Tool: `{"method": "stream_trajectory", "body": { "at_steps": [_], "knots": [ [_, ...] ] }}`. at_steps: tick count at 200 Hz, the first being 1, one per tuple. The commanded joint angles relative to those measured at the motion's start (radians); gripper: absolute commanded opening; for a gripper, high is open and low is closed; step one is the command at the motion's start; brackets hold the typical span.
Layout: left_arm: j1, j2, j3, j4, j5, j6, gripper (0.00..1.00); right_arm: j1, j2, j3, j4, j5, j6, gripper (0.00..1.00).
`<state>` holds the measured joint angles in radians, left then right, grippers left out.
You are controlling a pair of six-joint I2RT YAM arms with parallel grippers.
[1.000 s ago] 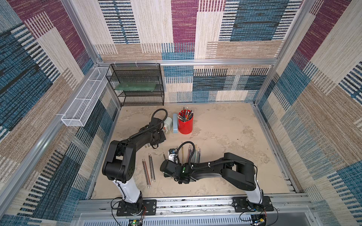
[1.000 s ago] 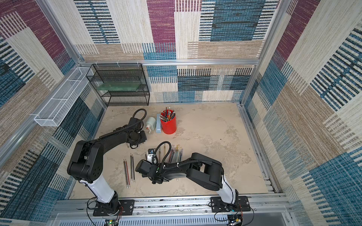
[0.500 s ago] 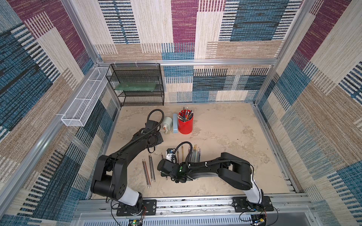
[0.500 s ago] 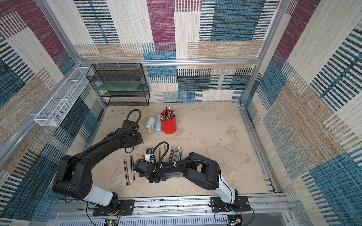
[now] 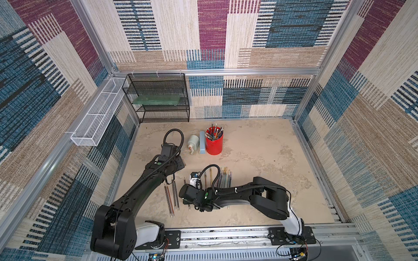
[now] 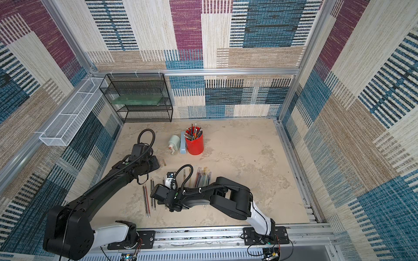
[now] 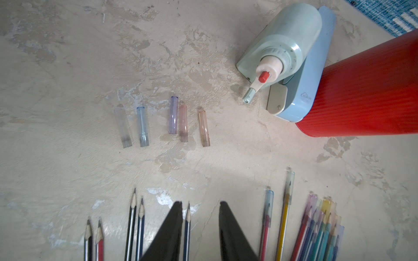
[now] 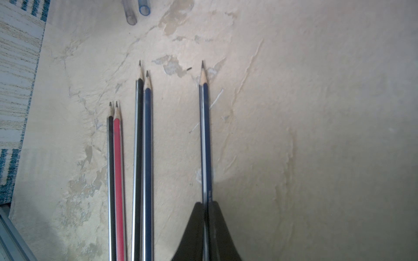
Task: Remove the protective cover of the pencils
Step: Move the pencil to the center of the board, then pick up the pencil from the center of the board.
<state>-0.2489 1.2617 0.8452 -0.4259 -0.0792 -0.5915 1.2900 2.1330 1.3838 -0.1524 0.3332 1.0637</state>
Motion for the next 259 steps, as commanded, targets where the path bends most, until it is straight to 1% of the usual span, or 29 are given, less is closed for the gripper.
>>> {"method": "stream_trajectory", "body": {
  "at_steps": [1, 28, 55, 83, 90, 100, 110, 115, 126, 131, 139, 153, 176, 183, 189, 195, 200, 208, 215, 221, 225, 233, 237, 246, 253, 255, 259],
  "knots": [
    [0.002, -0.037, -0.016, -0.016, -0.001, 0.011, 0.31, 0.005, 0.002, 0.007, -0.027, 0.002, 0.011, 0.15],
    [0.003, -0.104, -0.052, -0.003, 0.038, -0.003, 0.33, 0.006, -0.011, 0.003, -0.027, 0.009, 0.001, 0.24],
    [0.006, -0.187, -0.103, 0.011, 0.085, -0.029, 0.38, 0.007, -0.027, 0.001, -0.011, 0.006, -0.032, 0.33],
    [0.008, -0.302, -0.178, 0.017, 0.085, -0.068, 0.43, 0.014, -0.065, -0.005, -0.004, 0.021, -0.072, 0.43],
    [0.01, -0.337, -0.195, 0.016, 0.081, -0.076, 0.45, 0.018, -0.078, -0.008, -0.01, 0.035, -0.078, 0.46],
    [0.011, -0.388, -0.213, 0.014, 0.075, -0.091, 0.51, 0.024, -0.103, -0.02, -0.012, 0.049, -0.088, 0.51],
    [0.011, -0.435, -0.219, -0.006, 0.058, -0.121, 0.62, 0.027, -0.135, -0.044, -0.009, 0.065, -0.099, 0.56],
    [0.012, -0.454, -0.213, -0.035, 0.042, -0.135, 0.65, 0.031, -0.155, -0.057, -0.012, 0.078, -0.098, 0.61],
    [0.012, -0.49, -0.196, -0.095, 0.012, -0.164, 0.67, 0.033, -0.203, -0.088, -0.012, 0.095, -0.103, 0.73],
    [0.012, -0.502, -0.188, -0.118, 0.006, -0.172, 0.67, 0.032, -0.225, -0.108, -0.002, 0.1, -0.113, 0.77],
    [0.012, -0.516, -0.174, -0.147, 0.006, -0.175, 0.67, 0.038, -0.263, -0.142, 0.008, 0.116, -0.125, 0.81],
    [0.011, -0.534, -0.172, -0.151, 0.011, -0.179, 0.66, 0.051, -0.33, -0.199, 0.01, 0.178, -0.128, 0.86],
    [0.013, -0.55, -0.184, -0.141, 0.018, -0.208, 0.69, 0.081, -0.431, -0.28, -0.002, 0.316, -0.136, 0.9],
    [0.013, -0.556, -0.185, -0.135, 0.022, -0.207, 0.65, 0.086, -0.445, -0.279, -0.045, 0.367, -0.11, 0.91],
    [0.013, -0.563, -0.19, -0.121, 0.03, -0.197, 0.59, 0.088, -0.452, -0.271, -0.094, 0.401, -0.083, 0.94],
    [0.013, -0.571, -0.198, -0.1, 0.034, -0.188, 0.54, 0.087, -0.458, -0.268, -0.116, 0.42, -0.092, 0.96],
    [0.013, -0.578, -0.204, -0.088, 0.035, -0.189, 0.52, 0.086, -0.462, -0.273, -0.11, 0.433, -0.117, 0.94],
    [0.014, -0.585, -0.217, -0.077, 0.034, -0.19, 0.52, 0.086, -0.469, -0.288, -0.102, 0.461, -0.138, 0.93],
    [0.013, -0.58, -0.216, -0.084, 0.041, -0.175, 0.55, 0.086, -0.471, -0.294, -0.107, 0.492, -0.147, 0.93],
    [0.013, -0.571, -0.205, -0.116, 0.037, -0.167, 0.65, 0.087, -0.469, -0.298, -0.112, 0.518, -0.14, 0.94],
    [0.013, -0.561, -0.192, -0.149, 0.025, -0.167, 0.68, 0.085, -0.467, -0.299, -0.115, 0.528, -0.142, 0.94],
    [0.013, -0.54, -0.169, -0.223, -0.013, -0.185, 0.73, 0.081, -0.452, -0.29, -0.133, 0.534, -0.147, 1.0],
    [0.013, -0.532, -0.16, -0.246, -0.026, -0.192, 0.74, 0.074, -0.441, -0.28, -0.156, 0.532, -0.141, 0.96],
    [0.013, -0.519, -0.146, -0.265, -0.031, -0.177, 0.75, 0.046, -0.416, -0.246, -0.207, 0.482, -0.127, 0.95],
    [0.013, -0.513, -0.146, -0.251, -0.012, -0.156, 0.76, 0.03, -0.409, -0.25, -0.157, 0.416, -0.188, 0.95],
    [0.013, -0.512, -0.146, -0.246, -0.003, -0.15, 0.78, 0.026, -0.41, -0.256, -0.133, 0.399, -0.209, 0.95],
    [0.013, -0.511, -0.15, -0.233, 0.015, -0.141, 0.86, 0.023, -0.413, -0.273, -0.087, 0.364, -0.24, 0.95]
  ]
}}
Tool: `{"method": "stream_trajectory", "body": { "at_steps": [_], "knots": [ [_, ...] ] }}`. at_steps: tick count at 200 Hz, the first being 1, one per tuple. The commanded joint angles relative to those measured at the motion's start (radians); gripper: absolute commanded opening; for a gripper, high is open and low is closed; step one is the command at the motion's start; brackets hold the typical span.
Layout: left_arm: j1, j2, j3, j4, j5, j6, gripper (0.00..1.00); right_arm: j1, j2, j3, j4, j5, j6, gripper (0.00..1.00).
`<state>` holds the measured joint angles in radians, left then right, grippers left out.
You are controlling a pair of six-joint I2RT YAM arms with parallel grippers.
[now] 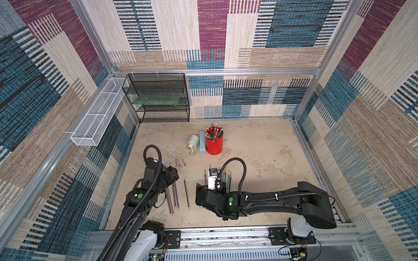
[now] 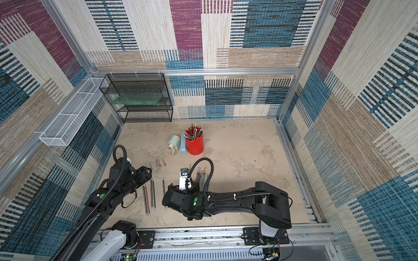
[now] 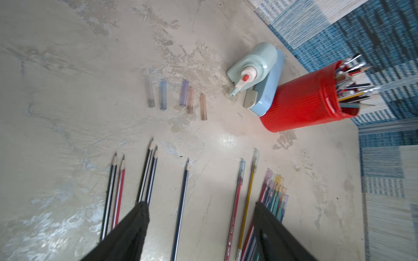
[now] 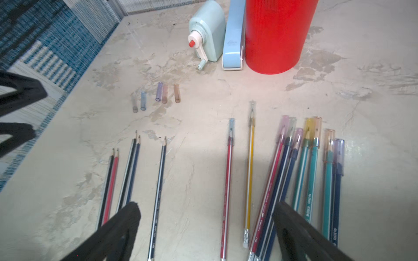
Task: Remove the protective cover of the pencils
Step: Pick up the pencil from the center of the board.
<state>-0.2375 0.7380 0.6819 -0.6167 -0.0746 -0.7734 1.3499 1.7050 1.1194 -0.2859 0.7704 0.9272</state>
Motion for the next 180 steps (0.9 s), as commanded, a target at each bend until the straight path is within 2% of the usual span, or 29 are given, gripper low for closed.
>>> {"method": "stream_trajectory", "body": {
  "at_steps": [1, 4, 8, 20, 25, 42, 50, 62, 118, 180],
  "knots": [
    [0.002, 0.013, 0.012, -0.039, 0.014, 0.044, 0.88, -0.037, 0.014, -0.013, 0.056, -0.079, -0.109, 0.95],
    [0.001, 0.012, 0.01, -0.031, 0.027, 0.049, 0.95, -0.038, 0.011, -0.027, 0.084, -0.094, -0.118, 0.95],
    [0.002, 0.011, 0.0, -0.016, 0.044, 0.053, 0.98, -0.041, 0.006, -0.046, 0.115, -0.106, -0.125, 0.95],
    [0.001, 0.002, -0.029, 0.03, 0.087, 0.055, 1.0, -0.041, -0.002, -0.082, 0.172, -0.124, -0.131, 0.95],
    [0.001, -0.002, -0.039, 0.043, 0.096, 0.053, 1.0, -0.04, -0.001, -0.081, 0.172, -0.121, -0.129, 1.0],
    [0.001, -0.016, -0.044, 0.043, 0.074, 0.034, 0.99, -0.058, 0.033, -0.032, 0.107, -0.135, -0.103, 0.81],
    [0.001, -0.021, -0.035, 0.031, 0.068, 0.039, 0.97, -0.073, 0.057, -0.009, 0.083, -0.165, -0.107, 0.74],
    [0.002, -0.027, -0.029, 0.023, 0.068, 0.04, 0.91, -0.087, 0.096, 0.02, 0.064, -0.197, -0.115, 0.68],
    [0.001, -0.047, -0.025, 0.014, 0.08, 0.042, 0.76, -0.129, 0.229, 0.089, 0.013, -0.275, -0.077, 0.59],
    [0.001, -0.036, -0.027, 0.021, 0.092, 0.051, 0.73, -0.14, 0.296, 0.127, -0.029, -0.279, -0.054, 0.51]
  ]
}}
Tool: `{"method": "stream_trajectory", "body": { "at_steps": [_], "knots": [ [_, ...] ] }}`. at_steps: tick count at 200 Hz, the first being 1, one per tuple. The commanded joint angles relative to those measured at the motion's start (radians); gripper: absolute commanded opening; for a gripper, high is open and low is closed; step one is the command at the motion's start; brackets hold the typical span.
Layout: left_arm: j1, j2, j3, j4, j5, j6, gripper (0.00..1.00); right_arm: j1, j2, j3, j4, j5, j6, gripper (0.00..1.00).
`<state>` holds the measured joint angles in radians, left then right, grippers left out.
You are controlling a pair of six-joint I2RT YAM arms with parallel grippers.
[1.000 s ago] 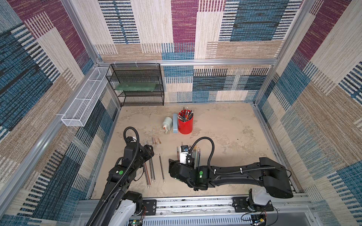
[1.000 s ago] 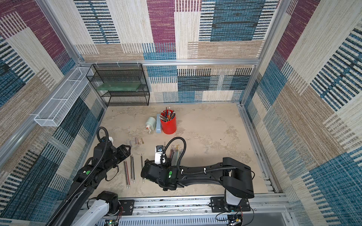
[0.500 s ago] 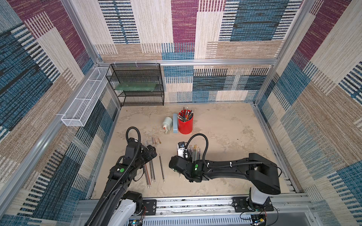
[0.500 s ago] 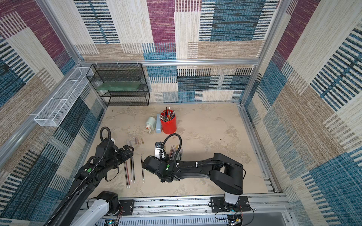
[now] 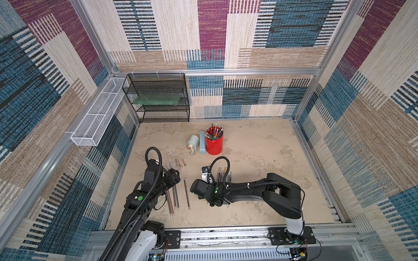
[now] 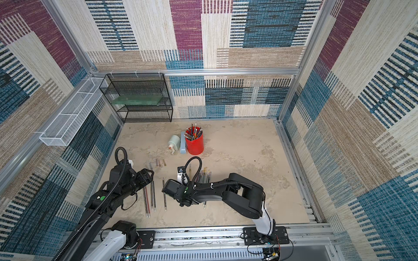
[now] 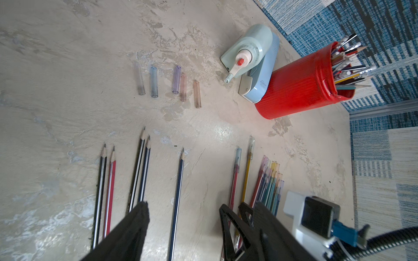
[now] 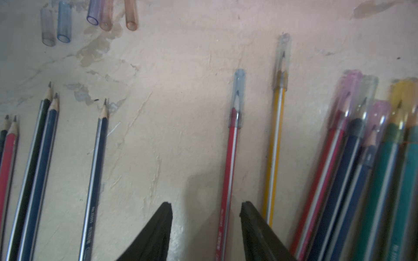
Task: Remove the protective cover of the pencils
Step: Pick up the pencil from the center of the board.
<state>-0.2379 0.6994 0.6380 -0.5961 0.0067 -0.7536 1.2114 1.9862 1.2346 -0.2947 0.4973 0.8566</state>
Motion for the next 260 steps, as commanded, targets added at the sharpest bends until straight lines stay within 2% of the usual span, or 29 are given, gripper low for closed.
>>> {"method": "stream_trajectory", "body": {
  "at_steps": [1, 75, 232, 260],
  "knots": [
    [0.002, 0.002, 0.016, 0.001, 0.011, 0.031, 0.73, -0.001, 0.016, 0.013, -0.02, -0.006, 0.016, 0.51],
    [0.002, -0.011, -0.005, 0.021, 0.023, 0.023, 0.72, -0.006, 0.056, 0.049, -0.089, 0.036, 0.044, 0.47],
    [0.002, 0.02, 0.006, 0.035, 0.047, 0.022, 0.69, -0.008, 0.126, 0.109, -0.143, 0.035, 0.055, 0.29],
    [0.002, 0.017, -0.028, 0.064, 0.052, 0.013, 0.69, -0.009, 0.131, 0.107, -0.138, 0.041, 0.056, 0.25]
  ]
}}
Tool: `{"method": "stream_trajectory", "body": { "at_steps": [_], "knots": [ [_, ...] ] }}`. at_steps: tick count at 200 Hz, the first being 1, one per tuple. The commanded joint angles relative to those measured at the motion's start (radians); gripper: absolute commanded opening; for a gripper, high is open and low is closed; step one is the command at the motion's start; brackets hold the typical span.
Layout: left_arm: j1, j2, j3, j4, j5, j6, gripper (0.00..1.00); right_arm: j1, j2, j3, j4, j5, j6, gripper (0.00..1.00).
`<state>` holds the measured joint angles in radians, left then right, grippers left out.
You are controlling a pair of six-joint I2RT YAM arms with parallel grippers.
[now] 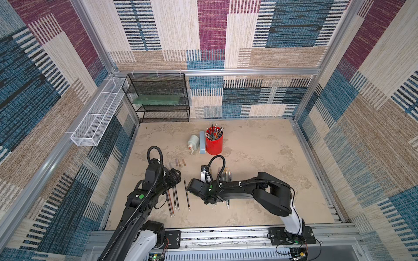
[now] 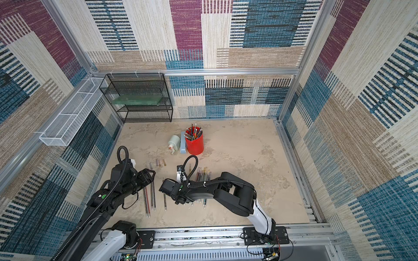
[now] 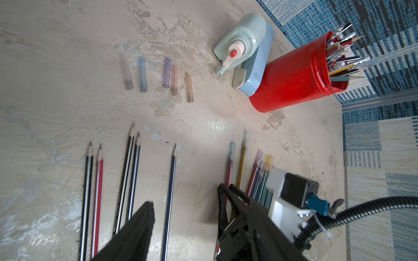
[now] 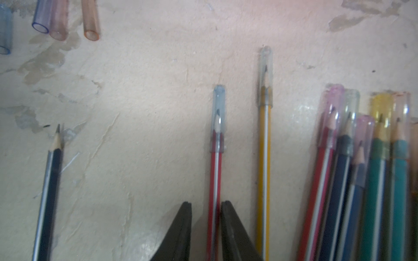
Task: Remove the protective cover of the pencils
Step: Pick up the pencil from the center of the board.
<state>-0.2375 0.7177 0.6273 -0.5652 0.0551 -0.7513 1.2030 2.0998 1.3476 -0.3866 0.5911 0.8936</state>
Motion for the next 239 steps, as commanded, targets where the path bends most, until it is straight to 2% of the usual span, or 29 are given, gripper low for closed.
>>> {"method": "stream_trajectory", "body": {
  "at_steps": [1, 30, 134, 168, 187, 216, 239],
  "knots": [
    [0.002, -0.001, -0.017, 0.035, 0.004, 0.01, 0.69, 0.0, 0.017, -0.007, -0.046, -0.053, 0.019, 0.25],
    [0.001, 0.012, 0.013, 0.011, 0.009, 0.019, 0.67, 0.0, 0.016, -0.005, -0.044, -0.07, 0.015, 0.22],
    [0.001, 0.014, -0.016, 0.053, 0.039, 0.006, 0.66, -0.003, -0.003, -0.013, 0.029, -0.116, -0.018, 0.1],
    [0.001, 0.012, -0.008, 0.071, 0.089, 0.017, 0.64, 0.014, -0.09, -0.092, 0.17, -0.143, -0.078, 0.09],
    [0.001, 0.002, -0.027, 0.112, 0.132, 0.015, 0.66, 0.022, -0.145, -0.138, 0.236, -0.143, -0.097, 0.09],
    [0.002, 0.009, 0.003, 0.13, 0.199, 0.036, 0.67, 0.026, -0.237, -0.239, 0.394, -0.21, -0.135, 0.08],
    [0.001, 0.001, -0.04, 0.207, 0.254, 0.014, 0.71, 0.027, -0.293, -0.306, 0.484, -0.22, -0.145, 0.08]
  ]
}}
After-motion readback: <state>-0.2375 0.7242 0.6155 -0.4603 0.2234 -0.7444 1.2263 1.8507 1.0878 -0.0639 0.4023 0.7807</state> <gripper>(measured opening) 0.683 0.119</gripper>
